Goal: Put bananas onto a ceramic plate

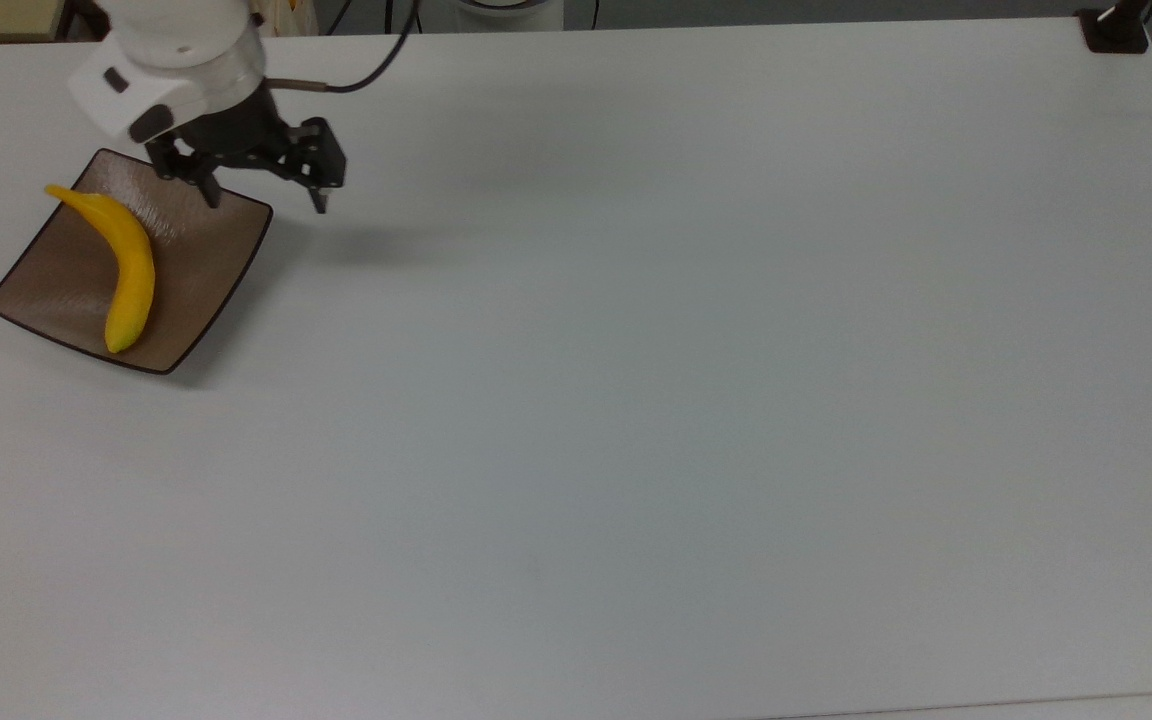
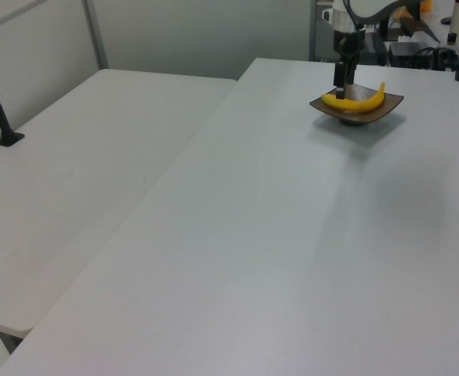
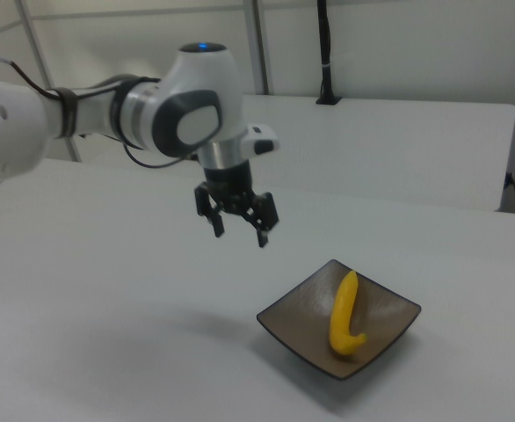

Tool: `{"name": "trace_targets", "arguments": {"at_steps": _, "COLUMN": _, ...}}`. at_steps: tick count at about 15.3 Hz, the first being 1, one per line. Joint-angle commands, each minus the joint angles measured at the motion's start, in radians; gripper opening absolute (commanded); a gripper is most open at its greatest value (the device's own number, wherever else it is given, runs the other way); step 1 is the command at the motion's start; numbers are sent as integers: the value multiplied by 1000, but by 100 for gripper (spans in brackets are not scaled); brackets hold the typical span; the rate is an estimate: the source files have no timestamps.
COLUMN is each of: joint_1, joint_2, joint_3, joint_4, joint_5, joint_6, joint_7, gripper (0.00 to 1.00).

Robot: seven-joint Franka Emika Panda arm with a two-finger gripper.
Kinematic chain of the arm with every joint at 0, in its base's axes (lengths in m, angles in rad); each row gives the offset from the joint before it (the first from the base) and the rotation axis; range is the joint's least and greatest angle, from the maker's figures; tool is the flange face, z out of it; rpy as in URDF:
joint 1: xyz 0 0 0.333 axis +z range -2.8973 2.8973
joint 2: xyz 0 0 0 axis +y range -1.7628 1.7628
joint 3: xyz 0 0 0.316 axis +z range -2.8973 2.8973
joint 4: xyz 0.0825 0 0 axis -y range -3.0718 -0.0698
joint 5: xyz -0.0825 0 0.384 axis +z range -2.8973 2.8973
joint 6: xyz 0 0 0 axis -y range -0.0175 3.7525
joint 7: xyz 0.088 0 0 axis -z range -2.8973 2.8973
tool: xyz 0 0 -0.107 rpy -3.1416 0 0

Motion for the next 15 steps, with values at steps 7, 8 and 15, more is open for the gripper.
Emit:
{"name": "trace_targets", "arguments": {"at_steps": 7, "joint_1": 7, "joint_2": -196, "joint_3": 212, "joint_4": -31, "joint_5": 27, "joint_6": -217, "joint_7": 152, "gripper": 100}}
{"name": "trace_targets", "arguments": {"at_steps": 8, "joint_1": 8, "joint_2": -205, "joint_3": 232, "joint_4": -31, "joint_5": 34, "joint_6": -215, "joint_7": 184, "gripper": 100}}
{"name": "trace_targets", "arguments": {"at_steps": 15, "joint_1": 88, "joint_2": -220, "joint_3": 261, "joint_4": -21, "joint_5": 50, "joint_6": -198, "joint_7": 300, "gripper": 100}}
